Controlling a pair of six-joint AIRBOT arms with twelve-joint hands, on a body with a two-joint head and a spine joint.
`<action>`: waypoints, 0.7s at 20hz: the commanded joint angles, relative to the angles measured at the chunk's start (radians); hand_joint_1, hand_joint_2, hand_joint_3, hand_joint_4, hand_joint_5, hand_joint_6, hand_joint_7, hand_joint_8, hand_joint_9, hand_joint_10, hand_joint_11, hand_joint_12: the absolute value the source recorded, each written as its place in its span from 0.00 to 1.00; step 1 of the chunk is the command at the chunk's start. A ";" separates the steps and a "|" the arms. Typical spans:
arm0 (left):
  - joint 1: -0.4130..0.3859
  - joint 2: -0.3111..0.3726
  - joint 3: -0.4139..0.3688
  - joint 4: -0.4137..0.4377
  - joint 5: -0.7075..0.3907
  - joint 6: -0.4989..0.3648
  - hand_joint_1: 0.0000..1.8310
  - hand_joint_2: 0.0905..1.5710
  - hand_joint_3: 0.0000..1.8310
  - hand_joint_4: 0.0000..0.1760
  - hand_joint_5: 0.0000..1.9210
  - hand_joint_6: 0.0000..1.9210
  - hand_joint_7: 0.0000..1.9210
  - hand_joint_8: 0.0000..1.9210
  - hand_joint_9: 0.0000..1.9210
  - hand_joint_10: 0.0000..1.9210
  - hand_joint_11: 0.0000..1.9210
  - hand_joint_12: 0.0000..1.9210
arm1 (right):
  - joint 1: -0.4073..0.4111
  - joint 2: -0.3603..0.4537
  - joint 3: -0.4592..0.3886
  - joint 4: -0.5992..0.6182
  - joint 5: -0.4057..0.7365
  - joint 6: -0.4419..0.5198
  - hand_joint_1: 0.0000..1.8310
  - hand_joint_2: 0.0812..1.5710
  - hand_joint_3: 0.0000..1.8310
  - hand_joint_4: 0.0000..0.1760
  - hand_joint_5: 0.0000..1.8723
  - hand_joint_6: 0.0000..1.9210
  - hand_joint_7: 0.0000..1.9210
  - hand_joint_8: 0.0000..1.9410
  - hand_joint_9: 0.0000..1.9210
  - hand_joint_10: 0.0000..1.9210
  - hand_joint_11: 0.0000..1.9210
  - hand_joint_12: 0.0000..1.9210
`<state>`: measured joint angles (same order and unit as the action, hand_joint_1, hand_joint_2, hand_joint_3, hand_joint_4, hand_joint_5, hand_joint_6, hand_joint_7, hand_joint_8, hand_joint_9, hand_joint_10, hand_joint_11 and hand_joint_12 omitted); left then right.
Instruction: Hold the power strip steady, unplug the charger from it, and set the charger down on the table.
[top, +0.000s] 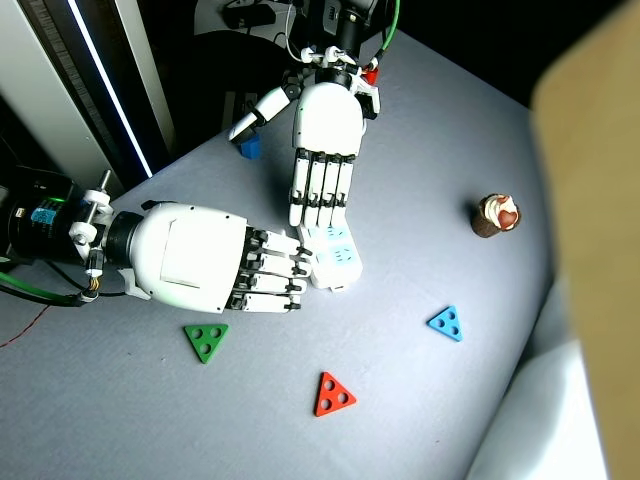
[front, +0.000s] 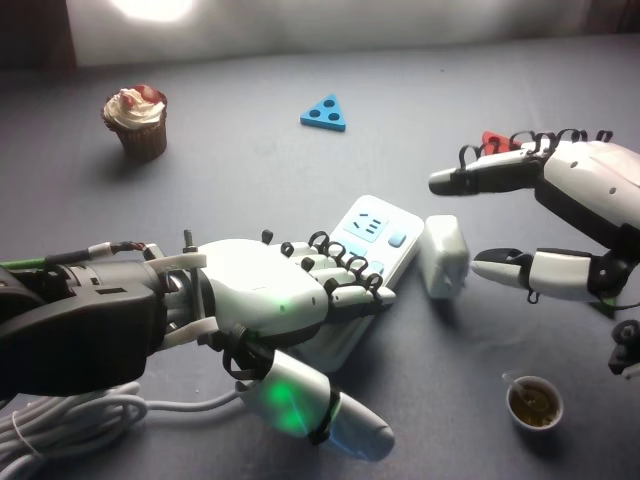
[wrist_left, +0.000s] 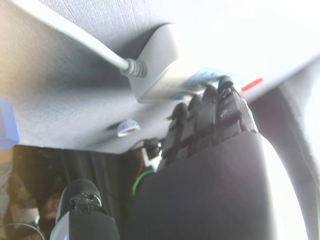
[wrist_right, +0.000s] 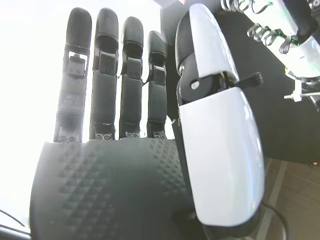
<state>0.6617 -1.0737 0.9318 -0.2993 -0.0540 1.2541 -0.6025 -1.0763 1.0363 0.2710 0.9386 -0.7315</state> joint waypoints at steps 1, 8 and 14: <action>-0.003 -0.001 0.000 -0.009 -0.018 -0.011 0.00 0.53 0.00 0.00 0.02 0.00 0.01 0.00 0.01 0.00 0.02 0.01 | 0.006 0.012 -0.003 -0.013 0.131 0.010 0.61 0.68 0.00 0.00 0.30 0.00 0.31 0.00 0.30 0.00 0.16 0.32; -0.005 -0.001 -0.001 -0.009 -0.018 -0.011 0.00 0.53 0.00 0.00 0.02 0.00 0.01 0.01 0.01 0.00 0.01 0.01 | -0.004 0.068 -0.093 0.052 0.189 0.069 0.50 0.60 0.00 0.00 0.05 0.00 0.04 0.00 0.05 0.00 0.00 0.17; -0.005 0.001 -0.003 -0.010 -0.019 -0.011 0.00 0.53 0.00 0.00 0.01 0.00 0.01 0.00 0.00 0.00 0.01 0.01 | -0.033 0.194 -0.268 0.231 0.210 0.222 0.40 0.58 0.00 0.00 0.00 0.00 0.00 0.00 0.00 0.00 0.00 0.04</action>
<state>0.6613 -1.0733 0.9318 -0.2996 -0.0540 1.2537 -0.6403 -0.8867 0.7586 0.5419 1.0348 -0.5205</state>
